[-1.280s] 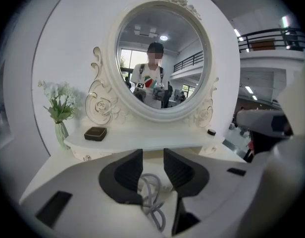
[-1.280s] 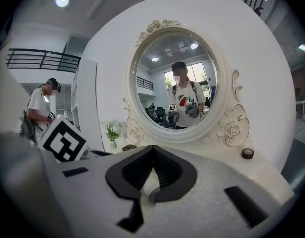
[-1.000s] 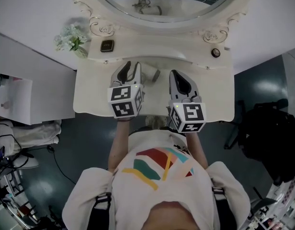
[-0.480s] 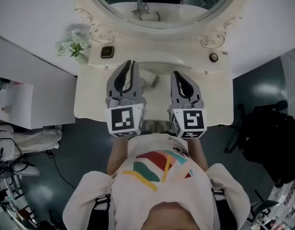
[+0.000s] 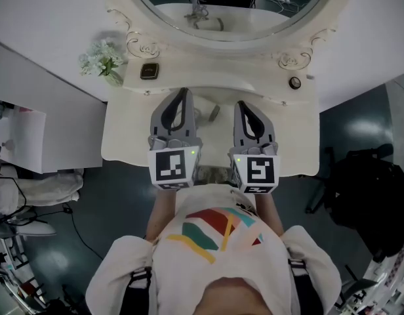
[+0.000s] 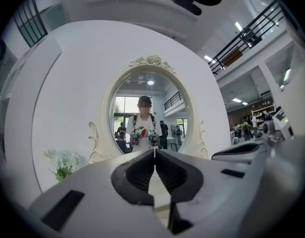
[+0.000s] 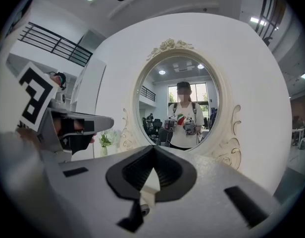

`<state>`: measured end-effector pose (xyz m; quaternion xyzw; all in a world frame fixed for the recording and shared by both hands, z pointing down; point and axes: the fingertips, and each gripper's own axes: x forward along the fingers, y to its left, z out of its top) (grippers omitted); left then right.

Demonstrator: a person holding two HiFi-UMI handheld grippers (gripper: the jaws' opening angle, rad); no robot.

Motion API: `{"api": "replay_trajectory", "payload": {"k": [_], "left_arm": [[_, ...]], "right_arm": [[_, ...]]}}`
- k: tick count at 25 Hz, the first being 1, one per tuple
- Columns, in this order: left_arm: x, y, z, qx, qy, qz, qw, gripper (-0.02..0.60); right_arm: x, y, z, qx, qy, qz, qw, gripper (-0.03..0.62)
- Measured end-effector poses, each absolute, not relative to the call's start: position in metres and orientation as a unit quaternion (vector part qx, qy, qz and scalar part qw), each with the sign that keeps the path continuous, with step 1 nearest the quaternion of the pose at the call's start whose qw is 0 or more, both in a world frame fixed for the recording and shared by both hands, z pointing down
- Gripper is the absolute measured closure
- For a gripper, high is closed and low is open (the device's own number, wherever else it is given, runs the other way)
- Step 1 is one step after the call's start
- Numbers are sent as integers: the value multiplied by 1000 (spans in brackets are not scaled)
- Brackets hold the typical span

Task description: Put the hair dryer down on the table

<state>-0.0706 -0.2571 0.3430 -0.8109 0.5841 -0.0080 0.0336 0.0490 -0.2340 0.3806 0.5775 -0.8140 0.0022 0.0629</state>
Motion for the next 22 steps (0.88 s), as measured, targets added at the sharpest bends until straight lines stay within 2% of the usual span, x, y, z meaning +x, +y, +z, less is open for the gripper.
{"api": "replay_trajectory", "payload": {"k": [22], "left_arm": [[-70,-261,350,-814,580,-24,22,571]], "right_arm": [[48,-233,382,577,-815,5,59,594]]}}
